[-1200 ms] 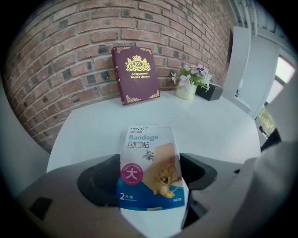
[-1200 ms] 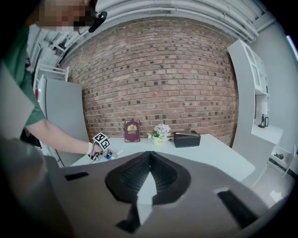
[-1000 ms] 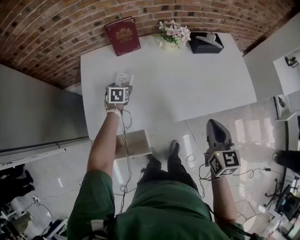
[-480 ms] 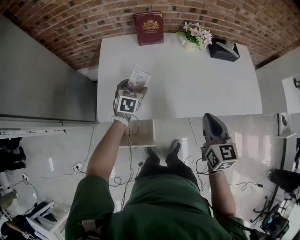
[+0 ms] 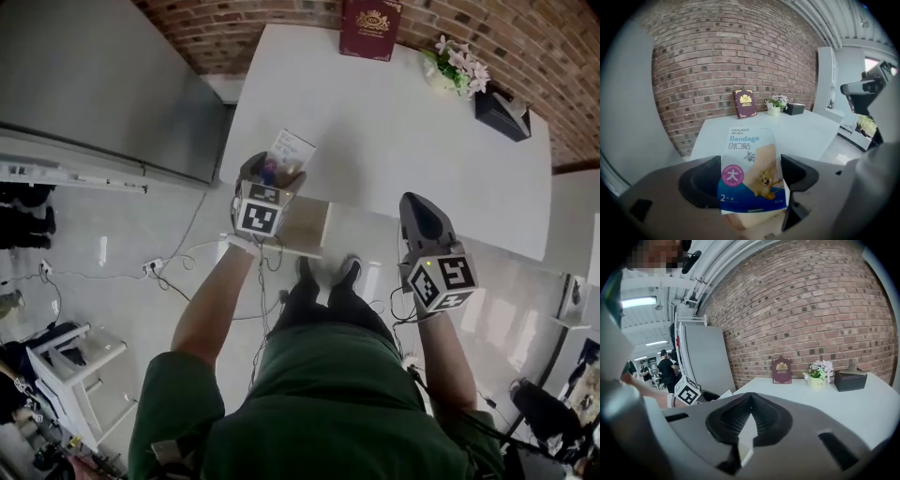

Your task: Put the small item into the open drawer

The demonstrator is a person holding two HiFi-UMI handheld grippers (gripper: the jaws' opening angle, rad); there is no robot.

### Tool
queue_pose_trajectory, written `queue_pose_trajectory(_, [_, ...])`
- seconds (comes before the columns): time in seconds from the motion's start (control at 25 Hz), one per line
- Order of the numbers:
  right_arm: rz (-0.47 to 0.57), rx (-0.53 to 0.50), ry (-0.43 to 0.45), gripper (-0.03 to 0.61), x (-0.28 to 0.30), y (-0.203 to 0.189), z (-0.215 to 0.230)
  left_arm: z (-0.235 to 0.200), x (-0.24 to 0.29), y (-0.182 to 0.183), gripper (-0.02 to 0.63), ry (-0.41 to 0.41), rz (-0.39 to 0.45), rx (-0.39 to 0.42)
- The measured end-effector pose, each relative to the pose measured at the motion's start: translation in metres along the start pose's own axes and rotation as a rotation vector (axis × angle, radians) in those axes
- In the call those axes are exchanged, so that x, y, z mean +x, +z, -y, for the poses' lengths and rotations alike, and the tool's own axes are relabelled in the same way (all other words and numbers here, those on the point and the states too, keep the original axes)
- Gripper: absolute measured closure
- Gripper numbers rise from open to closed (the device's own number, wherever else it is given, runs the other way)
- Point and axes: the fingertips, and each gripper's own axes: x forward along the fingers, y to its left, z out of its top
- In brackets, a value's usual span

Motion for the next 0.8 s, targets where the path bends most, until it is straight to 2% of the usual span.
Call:
queue_pose_trajectory(0.28, [-0.056, 0.026, 0.143, 0.575, 0.025, -0.030, -0.012, 0.008, -0.031, -0.072, 0.230, 0.087, -0.039, -0.076])
queue_pose_trajectory(0.4, [-0.084, 0.022, 0.195, 0.575, 0.032, -0.043, -0.019, 0.015, -0.038, -0.104, 0.229, 0.108, -0.069, -0.083])
queue_pose_trajectory(0.6, [-0.119, 0.004, 0.248, 0.575, 0.043, -0.057, -0.023, 0.035, -0.033, -0.149, 0.230, 0.091, -0.123, -0.067])
queue_pose_trajectory(0.8, [-0.131, -0.014, 0.236, 0.575, 0.047, -0.064, -0.026, 0.045, -0.019, -0.196, 0.230, 0.054, -0.190, -0.086])
